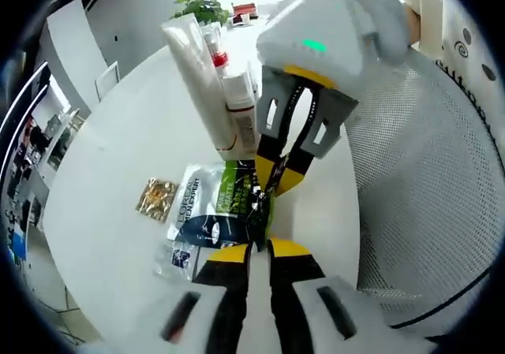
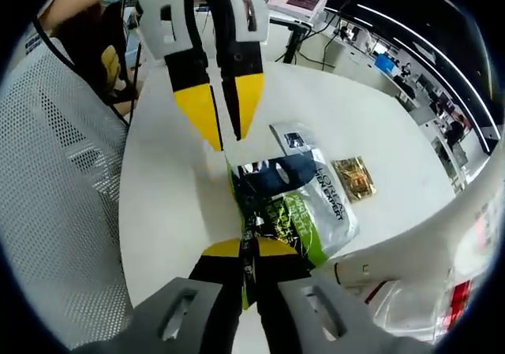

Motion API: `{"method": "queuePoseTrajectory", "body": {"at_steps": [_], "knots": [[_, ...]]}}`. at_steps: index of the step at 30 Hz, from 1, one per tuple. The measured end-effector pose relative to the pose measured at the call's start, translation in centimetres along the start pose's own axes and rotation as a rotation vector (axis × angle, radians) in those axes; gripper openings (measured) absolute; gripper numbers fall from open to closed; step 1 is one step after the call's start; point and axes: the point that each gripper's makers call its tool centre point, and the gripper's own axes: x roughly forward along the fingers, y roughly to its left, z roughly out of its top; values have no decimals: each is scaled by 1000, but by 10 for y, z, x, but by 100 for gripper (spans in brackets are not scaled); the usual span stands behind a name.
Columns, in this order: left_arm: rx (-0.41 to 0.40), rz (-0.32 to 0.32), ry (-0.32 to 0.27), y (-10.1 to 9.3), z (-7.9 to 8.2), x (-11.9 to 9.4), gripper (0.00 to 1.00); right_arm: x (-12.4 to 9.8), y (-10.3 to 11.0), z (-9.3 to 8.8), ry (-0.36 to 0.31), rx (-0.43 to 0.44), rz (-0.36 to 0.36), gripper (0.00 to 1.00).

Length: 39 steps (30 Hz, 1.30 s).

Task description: Arrange the skincare products in the storage area until every visible bottle or jar stands upright without overlapping.

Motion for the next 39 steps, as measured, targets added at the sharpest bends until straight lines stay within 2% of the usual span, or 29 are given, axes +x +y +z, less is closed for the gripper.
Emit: {"method": "queuePoseTrajectory", "body": {"at_steps": [1,2,4,5,8,10,16,22,27,39], "knots": [[-26,19,-15,5,1,-3,0,0,-1,-1,1,-2,-2,5],[-71,36,-33,12,2,-5,1,0,-1,-1,1,2,-3,5],[-103,71,-69,25,5,-1,4,0,-1,-2,2,8,1,5],[-96,67,-61,26,4,0,4,0,-1,-2,3,7,1,5],[-124,74,-69,40,4,21,6,2,-1,-2,6,7,-8,6],[-143,59,-66,41,6,29,7,2,-2,-2,15,4,-15,6],[-116,56,-46,45,14,52,11,2,-5,-2,27,13,-40,4],[-133,41,18,46,1,67,13,1,-6,-4,37,3,-58,3],[-169,12,29,47,-10,76,16,1,-7,-4,34,5,-53,4],[-169,16,37,51,-8,78,16,1,-1,-4,28,7,-26,11]]}}
